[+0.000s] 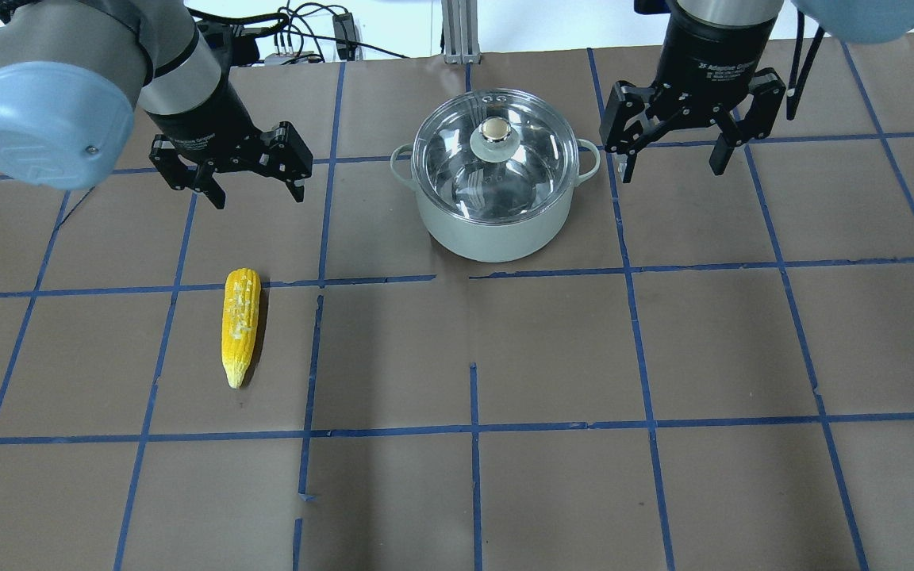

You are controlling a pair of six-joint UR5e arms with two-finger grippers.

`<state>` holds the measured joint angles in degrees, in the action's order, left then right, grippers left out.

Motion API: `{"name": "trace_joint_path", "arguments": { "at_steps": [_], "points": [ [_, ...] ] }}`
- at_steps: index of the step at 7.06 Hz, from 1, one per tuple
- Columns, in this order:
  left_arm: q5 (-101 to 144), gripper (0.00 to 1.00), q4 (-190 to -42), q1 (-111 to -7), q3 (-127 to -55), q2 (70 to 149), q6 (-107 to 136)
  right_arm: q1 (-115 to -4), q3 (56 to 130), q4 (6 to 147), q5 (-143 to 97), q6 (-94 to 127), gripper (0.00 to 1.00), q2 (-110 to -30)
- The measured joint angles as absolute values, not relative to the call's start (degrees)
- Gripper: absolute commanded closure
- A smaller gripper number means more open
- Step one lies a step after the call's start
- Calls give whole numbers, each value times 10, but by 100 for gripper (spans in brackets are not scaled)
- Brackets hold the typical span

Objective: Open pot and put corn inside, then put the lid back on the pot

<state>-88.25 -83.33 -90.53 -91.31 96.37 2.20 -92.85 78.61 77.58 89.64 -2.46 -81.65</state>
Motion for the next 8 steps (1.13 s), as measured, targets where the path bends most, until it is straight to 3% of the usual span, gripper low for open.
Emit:
{"name": "trace_joint_path", "arguments": {
  "at_steps": [8],
  "points": [
    [-894,0,-814,-881,-929,979,8,-921,793,846,902,-5,3,-823]
  ]
}}
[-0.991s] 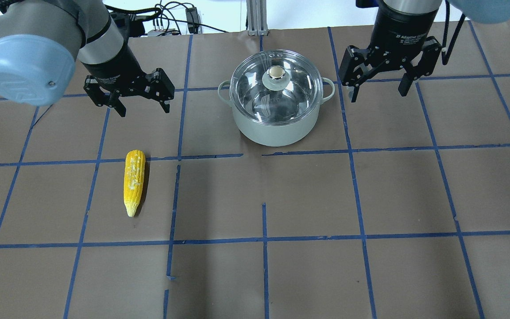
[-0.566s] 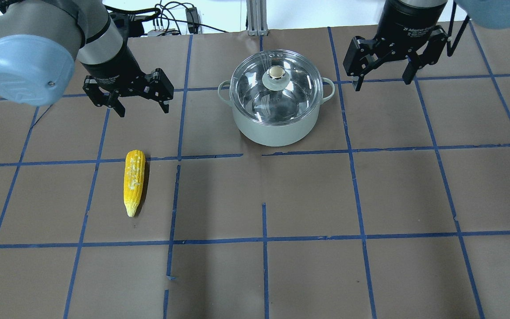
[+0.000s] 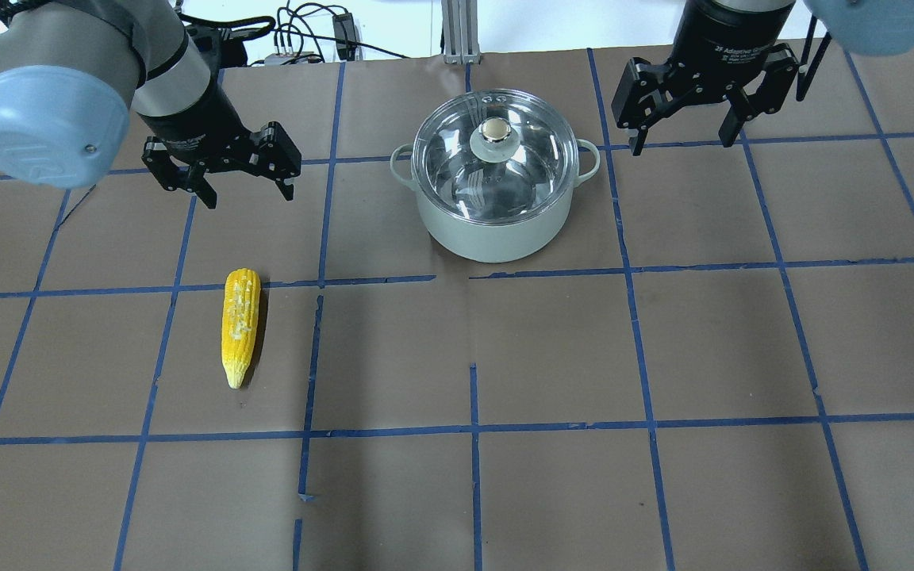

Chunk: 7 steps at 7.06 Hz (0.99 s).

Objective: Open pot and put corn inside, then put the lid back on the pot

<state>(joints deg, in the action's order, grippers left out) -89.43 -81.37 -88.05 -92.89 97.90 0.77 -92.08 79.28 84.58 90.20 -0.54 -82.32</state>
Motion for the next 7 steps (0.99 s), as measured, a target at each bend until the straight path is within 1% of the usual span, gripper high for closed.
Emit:
{"name": "trace_joint_path", "arguments": {
  "at_steps": [1,2,3,5,7],
  "points": [
    [-907,0,-811,-870,-941,982,-18,-921,789,847,902,4,3,-821],
    [-908,0,-797,-848,-963,987,-49,-921,782,849,901,11,5,-816],
    [-901,0,-764,-821,-995,990,-60,-925,767,849,898,21,5,-804],
    [-895,0,-628,-797,-1086,997,-47,-958,705,851,894,53,5,-746],
    [-897,0,-476,-793,-1169,1021,-39,-1011,618,857,895,105,5,-659]
  ]
}}
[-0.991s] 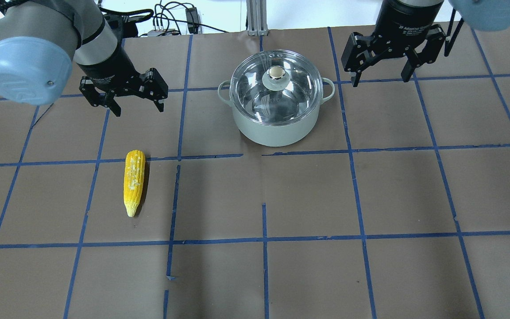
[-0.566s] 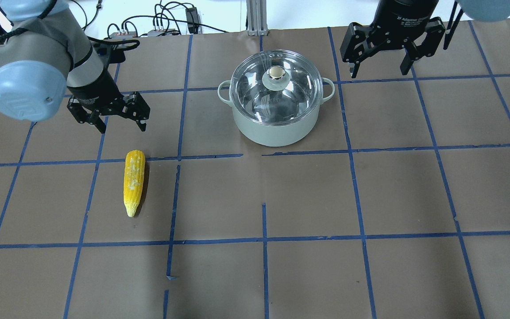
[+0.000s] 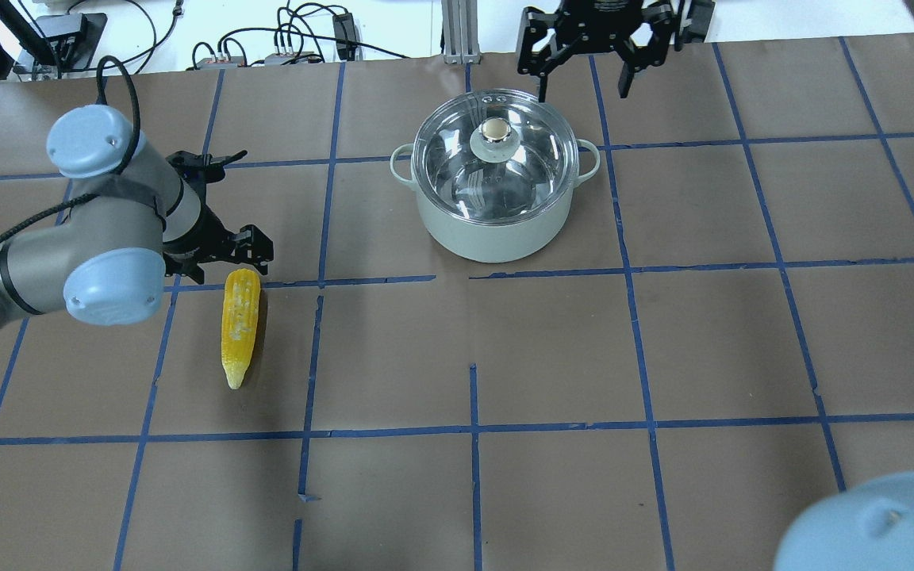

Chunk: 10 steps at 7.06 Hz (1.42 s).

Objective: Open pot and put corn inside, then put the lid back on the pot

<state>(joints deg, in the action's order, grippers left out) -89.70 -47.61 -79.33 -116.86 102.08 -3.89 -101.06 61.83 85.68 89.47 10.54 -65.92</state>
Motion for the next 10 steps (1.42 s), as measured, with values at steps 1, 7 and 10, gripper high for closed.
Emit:
{"name": "trace_joint_path", "arguments": {
  "at_steps": [1,7,10],
  "points": [
    [-897,0,-436,-793,-1194,1030,-41,-1030,597,881,894,127,5,-622],
    [-897,0,-325,-790,-1264,1040,-78,-1045,589,983,895,189,10,-516],
    [-897,0,-324,-790,-1264,1036,-84,-1058,587,970,895,191,38,-516]
  ]
}}
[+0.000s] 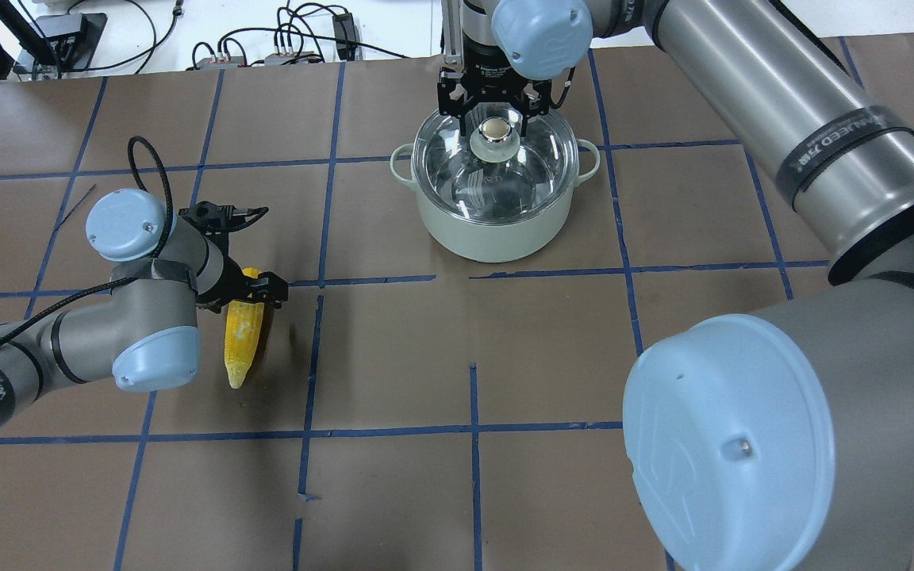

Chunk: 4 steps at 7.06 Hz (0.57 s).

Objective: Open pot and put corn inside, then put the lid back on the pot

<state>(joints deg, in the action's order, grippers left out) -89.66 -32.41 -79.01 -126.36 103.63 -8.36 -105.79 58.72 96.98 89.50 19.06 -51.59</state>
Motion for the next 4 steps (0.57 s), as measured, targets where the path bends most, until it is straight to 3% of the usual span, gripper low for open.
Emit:
{"name": "trace_joint_path", "arguments": {
  "at_steps": [1,4],
  "points": [
    [-896,0,-324,-790,-1265,1037,-86,-1060,586,964,896,190,54,-516],
    [-894,0,-323,-789,-1267,1039,-91,-1058,583,950,897,187,77,-518]
  ]
}}
